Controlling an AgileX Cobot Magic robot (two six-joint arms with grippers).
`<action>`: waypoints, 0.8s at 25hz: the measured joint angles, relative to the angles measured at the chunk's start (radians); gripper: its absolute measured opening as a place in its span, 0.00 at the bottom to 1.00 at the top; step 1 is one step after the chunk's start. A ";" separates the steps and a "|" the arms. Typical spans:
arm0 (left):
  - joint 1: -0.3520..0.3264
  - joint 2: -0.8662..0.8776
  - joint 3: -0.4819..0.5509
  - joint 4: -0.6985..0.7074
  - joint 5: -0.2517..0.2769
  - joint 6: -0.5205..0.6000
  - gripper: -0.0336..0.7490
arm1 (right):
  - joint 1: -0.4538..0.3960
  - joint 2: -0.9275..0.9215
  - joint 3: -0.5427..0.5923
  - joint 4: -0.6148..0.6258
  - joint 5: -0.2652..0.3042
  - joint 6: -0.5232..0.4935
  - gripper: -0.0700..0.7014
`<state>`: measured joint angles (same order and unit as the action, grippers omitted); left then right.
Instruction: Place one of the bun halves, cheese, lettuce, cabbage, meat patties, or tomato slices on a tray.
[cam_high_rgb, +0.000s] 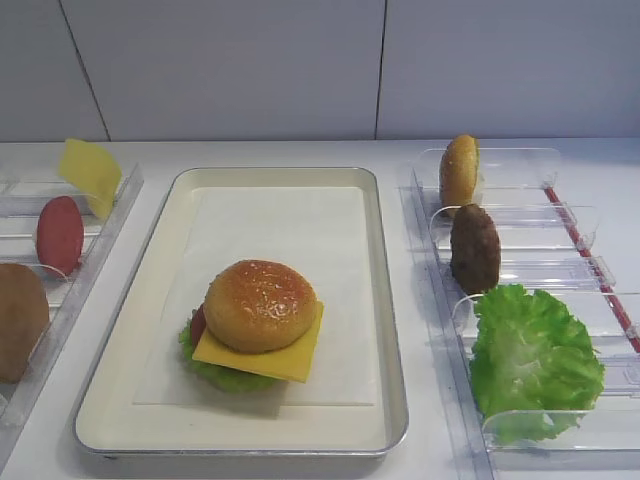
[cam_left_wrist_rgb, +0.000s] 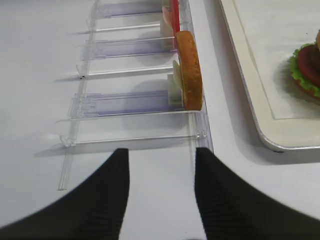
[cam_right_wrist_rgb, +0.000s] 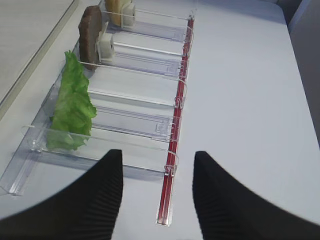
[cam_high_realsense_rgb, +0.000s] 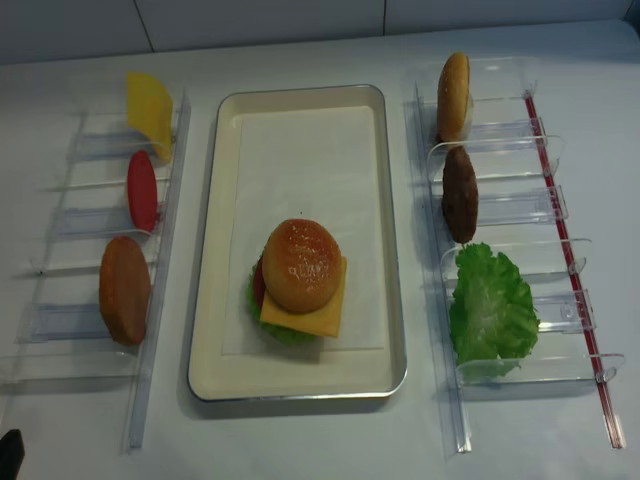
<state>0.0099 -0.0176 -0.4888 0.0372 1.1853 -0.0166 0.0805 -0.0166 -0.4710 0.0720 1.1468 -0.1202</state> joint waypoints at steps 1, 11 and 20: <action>0.000 0.000 0.000 0.000 0.000 0.000 0.46 | 0.000 0.000 0.000 0.000 0.000 0.000 0.57; 0.000 0.000 0.000 0.000 0.000 0.000 0.46 | 0.000 0.000 0.000 0.000 0.000 0.000 0.53; 0.000 0.000 0.000 0.000 0.000 0.000 0.46 | 0.000 0.000 0.000 0.000 0.000 0.000 0.47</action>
<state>0.0099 -0.0176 -0.4888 0.0372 1.1853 -0.0166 0.0805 -0.0166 -0.4710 0.0720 1.1468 -0.1202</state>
